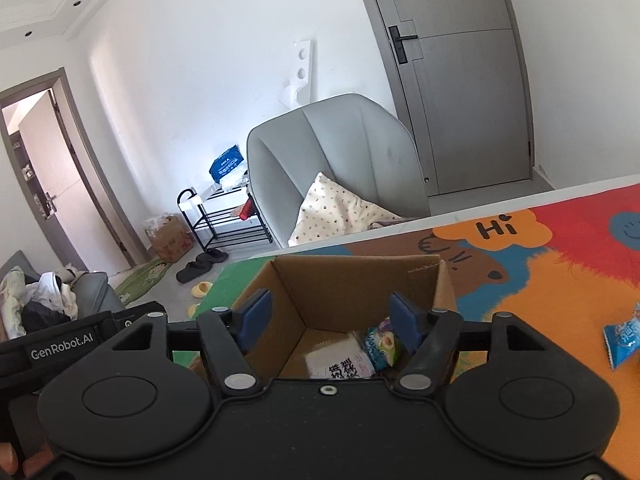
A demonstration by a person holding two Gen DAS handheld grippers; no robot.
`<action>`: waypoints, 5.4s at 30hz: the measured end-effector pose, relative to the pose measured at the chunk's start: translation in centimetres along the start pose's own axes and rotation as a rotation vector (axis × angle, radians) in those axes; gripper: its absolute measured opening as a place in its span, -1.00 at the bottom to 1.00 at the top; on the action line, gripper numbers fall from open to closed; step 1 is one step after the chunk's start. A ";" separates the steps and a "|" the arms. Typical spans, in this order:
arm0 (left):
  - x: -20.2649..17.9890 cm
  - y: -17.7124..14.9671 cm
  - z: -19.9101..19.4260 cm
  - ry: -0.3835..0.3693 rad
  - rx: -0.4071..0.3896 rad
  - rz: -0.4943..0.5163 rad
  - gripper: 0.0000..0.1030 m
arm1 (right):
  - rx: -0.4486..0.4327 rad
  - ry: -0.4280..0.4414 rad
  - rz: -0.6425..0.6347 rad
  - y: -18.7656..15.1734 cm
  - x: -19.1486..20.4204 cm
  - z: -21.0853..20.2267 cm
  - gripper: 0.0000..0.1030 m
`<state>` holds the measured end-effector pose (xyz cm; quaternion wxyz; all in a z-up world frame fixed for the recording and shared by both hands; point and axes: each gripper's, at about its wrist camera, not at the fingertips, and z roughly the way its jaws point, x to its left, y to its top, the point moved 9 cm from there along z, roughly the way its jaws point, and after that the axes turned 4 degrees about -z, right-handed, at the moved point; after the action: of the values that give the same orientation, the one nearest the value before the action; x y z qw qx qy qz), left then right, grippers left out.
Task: Organize snacks
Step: 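Move both open tools from the box back toward the remaining snacks, then grasp the green packet with the left tool while the right tool approaches the small clear packet, then close the right tool on the small clear packet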
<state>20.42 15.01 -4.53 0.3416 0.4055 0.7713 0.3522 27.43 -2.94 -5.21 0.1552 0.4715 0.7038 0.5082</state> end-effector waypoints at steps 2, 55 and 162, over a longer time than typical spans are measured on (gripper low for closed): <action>0.0 -0.1 -0.4 -0.002 -0.005 -0.004 0.55 | -0.003 -0.008 -0.001 -0.1 -0.1 -0.6 0.27; -18.2 -11.3 -5.8 -0.183 0.059 0.185 0.99 | -0.121 -0.357 0.125 -6.2 -19.2 -16.1 0.95; -26.6 -16.4 5.9 -0.248 0.221 0.128 -0.36 | 0.019 -0.276 0.201 -6.2 -27.7 -3.7 -0.09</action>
<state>30.53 -13.45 -14.64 0.3643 0.5290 0.7299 0.2339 35.79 -28.04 -16.18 0.1942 0.6064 0.6298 0.4448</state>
